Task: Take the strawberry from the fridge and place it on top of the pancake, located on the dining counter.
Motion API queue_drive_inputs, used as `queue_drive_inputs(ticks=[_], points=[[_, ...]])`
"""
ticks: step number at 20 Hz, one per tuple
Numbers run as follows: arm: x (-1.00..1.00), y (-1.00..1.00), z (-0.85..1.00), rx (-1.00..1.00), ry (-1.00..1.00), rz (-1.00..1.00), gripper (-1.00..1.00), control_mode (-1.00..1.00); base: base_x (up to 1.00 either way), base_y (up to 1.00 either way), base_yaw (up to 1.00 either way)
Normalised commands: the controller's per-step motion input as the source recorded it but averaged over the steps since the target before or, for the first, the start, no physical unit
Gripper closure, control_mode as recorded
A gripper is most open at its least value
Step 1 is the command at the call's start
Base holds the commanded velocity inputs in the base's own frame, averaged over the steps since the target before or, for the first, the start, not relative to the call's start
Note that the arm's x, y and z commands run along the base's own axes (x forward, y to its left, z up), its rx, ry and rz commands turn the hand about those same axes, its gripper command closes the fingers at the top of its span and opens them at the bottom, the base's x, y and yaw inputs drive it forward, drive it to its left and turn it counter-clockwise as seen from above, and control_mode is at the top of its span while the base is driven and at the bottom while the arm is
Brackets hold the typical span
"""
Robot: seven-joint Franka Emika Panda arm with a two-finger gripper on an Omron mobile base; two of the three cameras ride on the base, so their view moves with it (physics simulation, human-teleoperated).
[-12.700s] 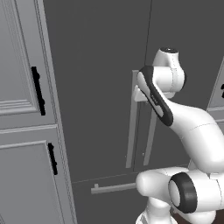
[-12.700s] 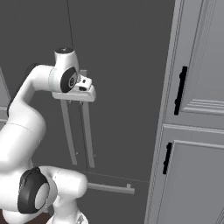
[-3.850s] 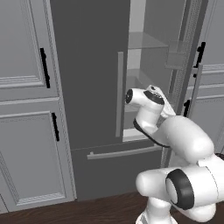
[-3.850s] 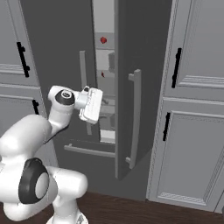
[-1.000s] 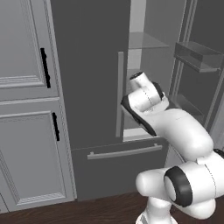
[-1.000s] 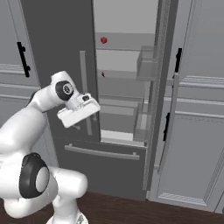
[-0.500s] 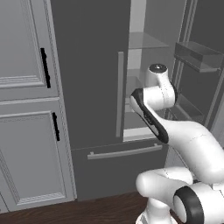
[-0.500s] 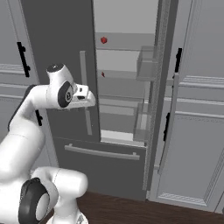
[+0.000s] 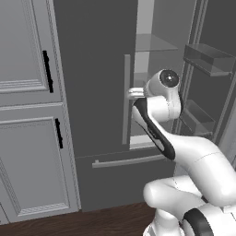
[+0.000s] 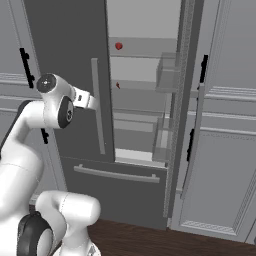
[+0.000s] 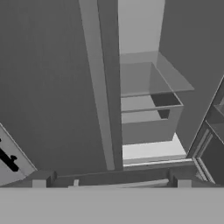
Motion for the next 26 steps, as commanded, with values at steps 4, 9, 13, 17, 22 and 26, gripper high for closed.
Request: queue_drive_inputs(ticks=[4, 9, 13, 17, 22, 26], points=[[0.59, 0.26, 0.22, 0.0, -0.01, 0.0, -1.0, -1.0, 0.0, 0.0, 0.0], [0.83, 0.0, 0.01, 0.0, 0.01, 0.0, -1.0, -1.0, 0.0, 0.0, 0.0], [0.66, 0.0, 0.0, 0.0, 0.06, 0.0, -1.0, -1.0, 0.0, 0.0, 0.0], [0.59, 0.01, 0.0, 0.0, 0.0, 0.0, -1.0, -1.0, 0.0, 0.0, 0.0], [0.54, 0.0, 0.0, 0.0, 0.0, 0.0, -1.0, -1.0, 0.0, 0.0, 0.0], [0.27, 0.0, 0.0, -0.01, 0.0, 0.0, -1.0, -1.0, 0.0, 0.0, 0.0]])
